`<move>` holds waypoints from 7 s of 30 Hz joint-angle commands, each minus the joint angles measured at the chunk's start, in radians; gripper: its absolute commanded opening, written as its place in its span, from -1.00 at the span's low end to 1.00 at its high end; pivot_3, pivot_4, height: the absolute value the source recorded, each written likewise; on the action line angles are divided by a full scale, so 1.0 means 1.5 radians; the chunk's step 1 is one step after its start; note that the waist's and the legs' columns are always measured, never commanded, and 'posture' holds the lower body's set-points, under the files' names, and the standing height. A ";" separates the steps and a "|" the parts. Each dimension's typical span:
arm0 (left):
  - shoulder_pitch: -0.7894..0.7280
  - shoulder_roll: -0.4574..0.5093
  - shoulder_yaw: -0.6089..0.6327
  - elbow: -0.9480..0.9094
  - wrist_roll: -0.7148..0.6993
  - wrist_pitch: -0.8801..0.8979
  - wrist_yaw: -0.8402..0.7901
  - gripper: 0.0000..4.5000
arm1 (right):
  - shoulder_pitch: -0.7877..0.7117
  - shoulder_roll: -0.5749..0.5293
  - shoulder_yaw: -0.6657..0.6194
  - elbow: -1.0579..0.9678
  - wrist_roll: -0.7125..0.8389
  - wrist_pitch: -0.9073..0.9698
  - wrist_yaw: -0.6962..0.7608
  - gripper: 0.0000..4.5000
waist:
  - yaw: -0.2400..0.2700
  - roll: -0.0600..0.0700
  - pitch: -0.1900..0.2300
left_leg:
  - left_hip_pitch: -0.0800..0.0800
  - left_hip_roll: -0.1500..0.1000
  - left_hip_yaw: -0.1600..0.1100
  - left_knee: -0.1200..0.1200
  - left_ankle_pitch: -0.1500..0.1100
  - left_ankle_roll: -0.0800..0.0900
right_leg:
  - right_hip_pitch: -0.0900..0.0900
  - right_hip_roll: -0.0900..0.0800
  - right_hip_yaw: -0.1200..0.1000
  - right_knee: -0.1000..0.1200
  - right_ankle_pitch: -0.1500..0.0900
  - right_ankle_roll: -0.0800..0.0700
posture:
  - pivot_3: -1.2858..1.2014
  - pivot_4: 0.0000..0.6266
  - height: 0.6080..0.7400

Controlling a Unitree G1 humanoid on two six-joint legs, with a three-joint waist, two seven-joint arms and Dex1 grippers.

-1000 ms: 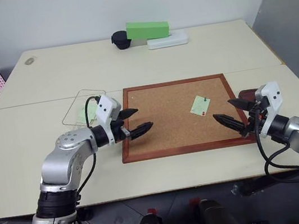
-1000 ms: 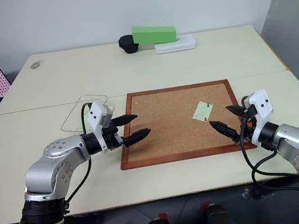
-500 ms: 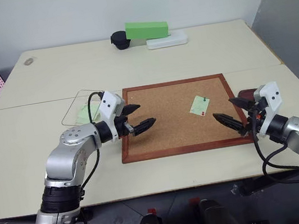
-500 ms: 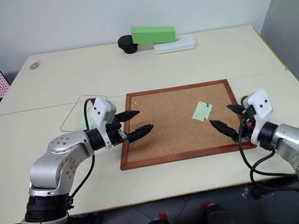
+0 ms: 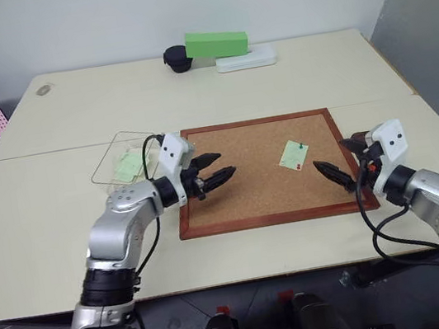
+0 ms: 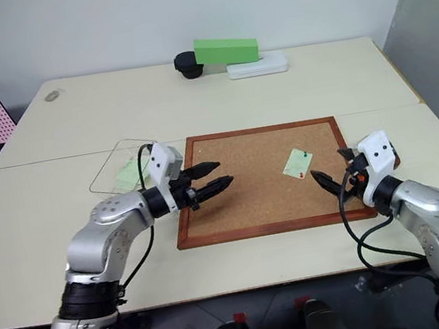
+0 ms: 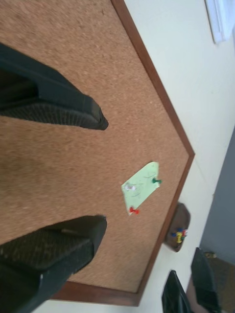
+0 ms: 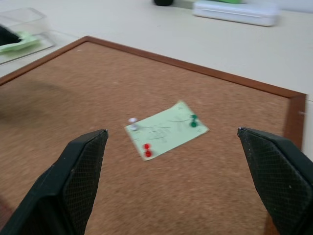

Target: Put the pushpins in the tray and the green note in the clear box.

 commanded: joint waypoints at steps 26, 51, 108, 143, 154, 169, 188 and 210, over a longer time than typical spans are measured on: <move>-0.055 -0.135 -0.111 0.326 0.164 -0.191 -0.016 -1.00 | -0.243 0.154 0.060 0.395 -0.151 -0.178 -0.107 1.00 | -0.002 0.001 0.000 | 0.001 0.000 0.000 0.000 0.000 0.000 | 0.000 0.000 0.000 0.001 0.002 -0.003 | 0.03 -0.52 1.00; -0.060 -0.151 -0.067 0.285 0.141 -0.137 -0.009 -1.00 | -0.288 0.176 0.069 0.509 -0.175 -0.241 -0.066 -0.61 | -0.003 0.002 -0.002 | 0.003 0.000 0.000 0.000 0.000 0.000 | 0.000 0.000 0.001 0.004 0.002 -0.003 | 0.03 -0.52 1.00; -0.046 -0.162 -0.085 0.302 0.170 -0.164 -0.014 -1.00 | -0.148 0.060 -0.053 0.334 -0.228 -0.170 -0.225 -0.18 | -0.002 0.003 -0.002 | 0.003 -0.001 0.001 0.000 0.000 0.000 | 0.000 0.000 0.002 0.005 0.000 0.000 | 0.03 -0.52 1.00; -0.037 -0.155 -0.081 0.289 0.168 -0.158 -0.015 -1.00 | -0.100 0.065 0.012 0.184 -0.065 -0.120 0.009 0.85 | -0.002 0.003 -0.002 | 0.003 -0.001 0.001 0.000 0.000 0.000 | 0.000 0.000 0.001 0.005 0.000 0.000 | 0.03 -0.52 1.00; -0.039 -0.153 -0.077 0.287 0.168 -0.155 -0.009 -1.00 | -0.110 0.075 0.117 0.190 -0.085 -0.092 0.071 0.85 | -0.002 0.003 -0.002 | 0.003 -0.001 0.001 0.000 0.000 0.000 | 0.000 0.000 0.001 0.005 0.000 0.000 | 0.03 -0.52 1.00; -0.041 -0.151 -0.073 0.287 0.167 -0.155 -0.006 -1.00 | -0.140 0.106 0.122 0.280 -0.114 -0.144 0.064 -0.15 | -0.003 0.003 -0.002 | 0.003 -0.001 0.001 0.000 0.000 0.000 | 0.000 0.000 0.001 0.005 0.000 0.000 | 0.03 -0.52 1.00; -0.045 -0.154 -0.073 0.294 0.167 -0.154 -0.004 -1.00 | -0.124 0.128 0.058 0.193 -0.054 -0.149 0.053 -1.00 | -0.002 0.003 -0.002 | 0.003 -0.001 0.000 0.000 0.000 0.000 | 0.000 0.000 0.001 0.005 0.000 0.000 | 0.03 -0.52 1.00; -0.053 -0.160 -0.081 0.309 0.170 -0.159 -0.012 -1.00 | -0.160 0.000 0.024 0.359 -0.299 -0.273 -0.176 -1.00 | -0.002 0.003 -0.002 | 0.003 -0.001 0.001 0.000 0.000 0.000 | 0.000 0.000 0.001 0.005 0.000 0.000 | 0.03 -0.52 1.00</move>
